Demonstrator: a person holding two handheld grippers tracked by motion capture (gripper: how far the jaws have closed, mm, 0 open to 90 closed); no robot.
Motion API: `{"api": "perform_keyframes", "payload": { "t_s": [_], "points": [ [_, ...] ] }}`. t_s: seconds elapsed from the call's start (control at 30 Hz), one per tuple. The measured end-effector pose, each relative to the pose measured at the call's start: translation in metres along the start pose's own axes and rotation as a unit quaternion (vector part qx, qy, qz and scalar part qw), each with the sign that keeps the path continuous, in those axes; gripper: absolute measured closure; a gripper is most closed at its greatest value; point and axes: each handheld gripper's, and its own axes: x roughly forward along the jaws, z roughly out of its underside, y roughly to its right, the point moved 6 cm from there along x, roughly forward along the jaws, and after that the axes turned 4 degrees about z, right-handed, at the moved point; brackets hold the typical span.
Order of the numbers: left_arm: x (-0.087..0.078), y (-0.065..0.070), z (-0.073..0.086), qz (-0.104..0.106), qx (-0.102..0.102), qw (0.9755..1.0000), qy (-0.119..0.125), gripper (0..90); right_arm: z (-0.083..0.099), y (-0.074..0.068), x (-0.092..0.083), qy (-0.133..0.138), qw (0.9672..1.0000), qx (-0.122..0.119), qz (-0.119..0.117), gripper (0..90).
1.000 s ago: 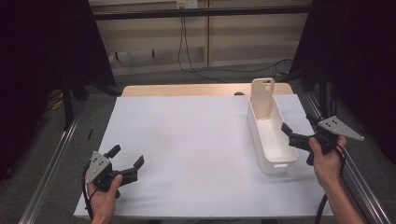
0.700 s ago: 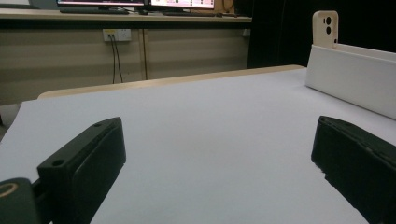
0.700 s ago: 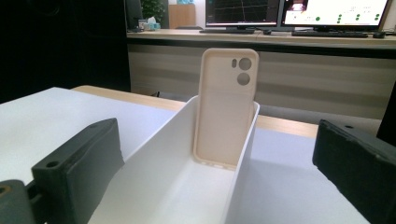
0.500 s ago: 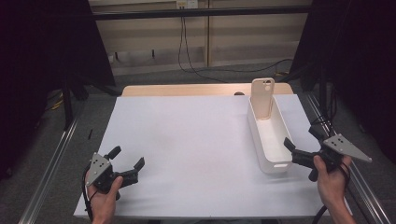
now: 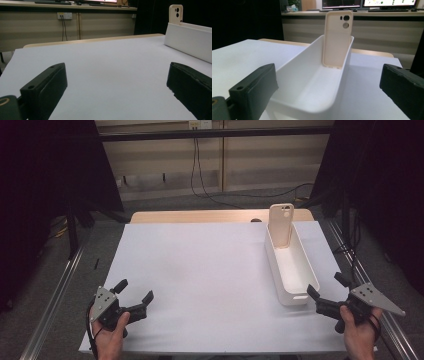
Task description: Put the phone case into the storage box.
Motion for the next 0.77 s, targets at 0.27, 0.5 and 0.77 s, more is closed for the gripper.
{"api": "perform_keyframes", "payload": {
  "t_s": [0.27,0.5,0.77],
  "points": [
    [-0.003,-0.001,0.001,-0.003,-0.011,0.9999,-0.002,3.1,0.018,0.001,-0.014,-0.017,0.9998,0.009,0.008,0.9],
    [-0.005,-0.001,-0.001,0.003,-0.009,0.9999,0.004,3.1,0.031,0.003,-0.018,-0.02,0.9996,0.015,0.013,0.6],
    [-0.003,0.0,0.003,0.002,-0.009,0.9999,-0.009,3.1,0.032,0.002,-0.016,-0.019,0.9997,0.011,0.009,0.3]
  ]
}}
